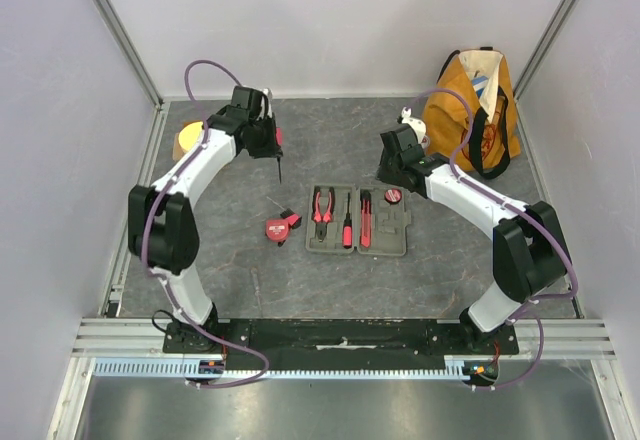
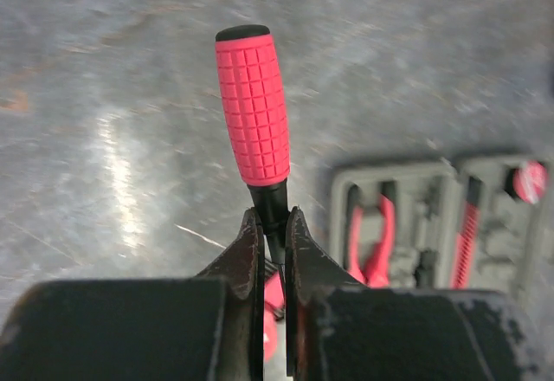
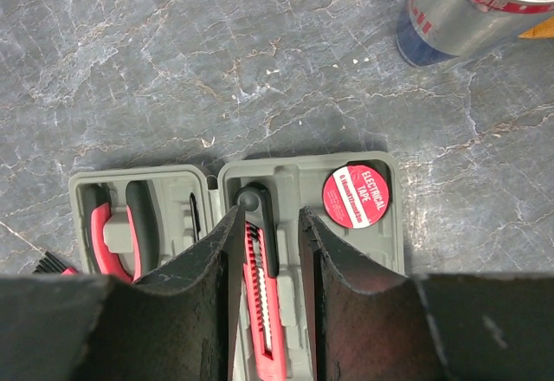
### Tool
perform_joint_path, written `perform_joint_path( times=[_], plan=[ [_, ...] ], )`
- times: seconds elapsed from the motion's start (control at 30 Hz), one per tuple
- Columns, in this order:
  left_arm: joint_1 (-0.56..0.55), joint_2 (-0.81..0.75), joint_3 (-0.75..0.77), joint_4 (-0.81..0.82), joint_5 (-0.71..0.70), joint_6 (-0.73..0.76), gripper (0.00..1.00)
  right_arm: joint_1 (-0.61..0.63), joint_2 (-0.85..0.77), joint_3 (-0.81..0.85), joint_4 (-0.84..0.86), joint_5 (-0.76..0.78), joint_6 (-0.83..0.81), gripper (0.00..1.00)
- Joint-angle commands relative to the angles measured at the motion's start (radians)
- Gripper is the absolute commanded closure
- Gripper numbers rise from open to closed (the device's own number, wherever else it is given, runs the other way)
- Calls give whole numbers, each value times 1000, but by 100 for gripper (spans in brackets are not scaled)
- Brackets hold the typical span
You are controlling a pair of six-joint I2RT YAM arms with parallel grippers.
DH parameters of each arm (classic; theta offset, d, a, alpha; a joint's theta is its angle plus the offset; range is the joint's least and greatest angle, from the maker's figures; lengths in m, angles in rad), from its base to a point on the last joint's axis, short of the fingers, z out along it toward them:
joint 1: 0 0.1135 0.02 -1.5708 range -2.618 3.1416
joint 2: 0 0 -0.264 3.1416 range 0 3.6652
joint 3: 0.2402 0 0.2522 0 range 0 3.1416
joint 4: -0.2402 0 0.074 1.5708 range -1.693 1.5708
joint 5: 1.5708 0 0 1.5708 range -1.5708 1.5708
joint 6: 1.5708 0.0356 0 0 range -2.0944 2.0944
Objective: Pack the tool kit
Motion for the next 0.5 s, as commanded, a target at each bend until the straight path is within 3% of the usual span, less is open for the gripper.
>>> perform_joint_path(
  times=[0.0, 0.2, 0.47],
  plan=[
    [-85, -137, -112, 105, 156, -58, 98, -3, -23, 4, 19, -24, 13, 62],
    [-195, -180, -218, 169, 242, -138, 98, -3, -21, -7, 22, -44, 11, 62],
    [-331, -102, -250, 169, 206, -215, 98, -3, -26, -21, 25, -57, 2, 62]
  ],
)
